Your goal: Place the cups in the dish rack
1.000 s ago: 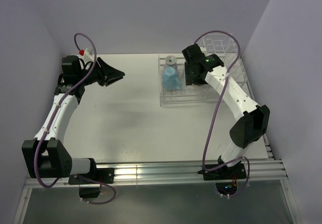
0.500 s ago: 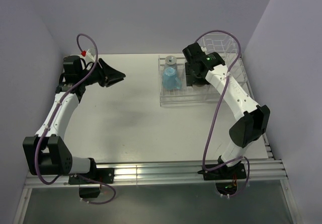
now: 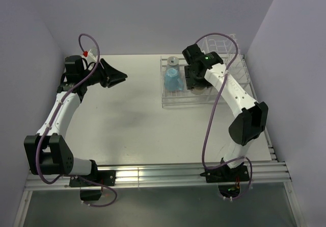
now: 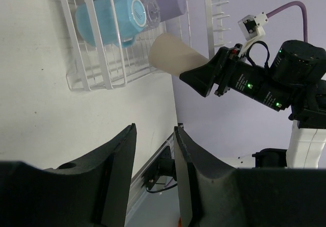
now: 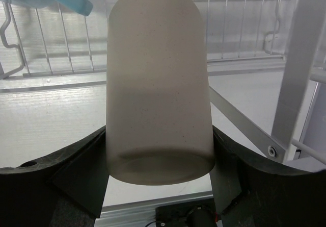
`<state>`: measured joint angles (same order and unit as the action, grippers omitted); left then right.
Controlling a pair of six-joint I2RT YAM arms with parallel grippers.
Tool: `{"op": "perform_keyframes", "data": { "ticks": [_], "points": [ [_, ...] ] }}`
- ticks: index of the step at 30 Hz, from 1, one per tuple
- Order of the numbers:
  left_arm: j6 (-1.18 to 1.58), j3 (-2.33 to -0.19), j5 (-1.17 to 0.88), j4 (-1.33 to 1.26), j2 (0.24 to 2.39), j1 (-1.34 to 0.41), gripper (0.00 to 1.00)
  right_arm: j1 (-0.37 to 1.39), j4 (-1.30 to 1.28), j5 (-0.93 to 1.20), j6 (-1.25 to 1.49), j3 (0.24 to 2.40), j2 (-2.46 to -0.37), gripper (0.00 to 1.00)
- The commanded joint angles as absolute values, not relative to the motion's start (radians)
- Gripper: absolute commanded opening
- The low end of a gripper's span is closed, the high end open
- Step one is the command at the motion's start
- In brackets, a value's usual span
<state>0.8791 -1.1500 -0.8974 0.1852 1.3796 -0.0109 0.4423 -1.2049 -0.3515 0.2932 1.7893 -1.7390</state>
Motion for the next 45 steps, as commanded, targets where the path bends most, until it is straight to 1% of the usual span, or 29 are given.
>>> {"op": "perform_keyframes", "data": {
  "ticks": [1,19,25,37,45],
  "points": [
    [0.864,-1.186,-0.927,0.158,1.384,-0.011,0.41,0.434,-1.213,-0.345,0.281,1.835,-1.756,0.04],
    [0.862,-1.167,-0.92,0.15,1.397,-0.011,0.41,0.434,-1.173,-0.287,0.276,1.845,-1.856,0.05],
    [0.858,-1.164,-0.919,0.152,1.399,-0.011,0.41,0.434,-1.166,-0.276,0.276,1.847,-1.871,0.08],
    [0.857,-1.16,-0.919,0.15,1.407,-0.011,0.41,0.434,-1.164,-0.288,0.279,1.85,-1.873,0.23],
    [0.851,-1.16,-0.916,0.156,1.408,-0.011,0.41,0.433,-1.167,-0.288,0.281,1.858,-1.887,0.38]
  ]
}}
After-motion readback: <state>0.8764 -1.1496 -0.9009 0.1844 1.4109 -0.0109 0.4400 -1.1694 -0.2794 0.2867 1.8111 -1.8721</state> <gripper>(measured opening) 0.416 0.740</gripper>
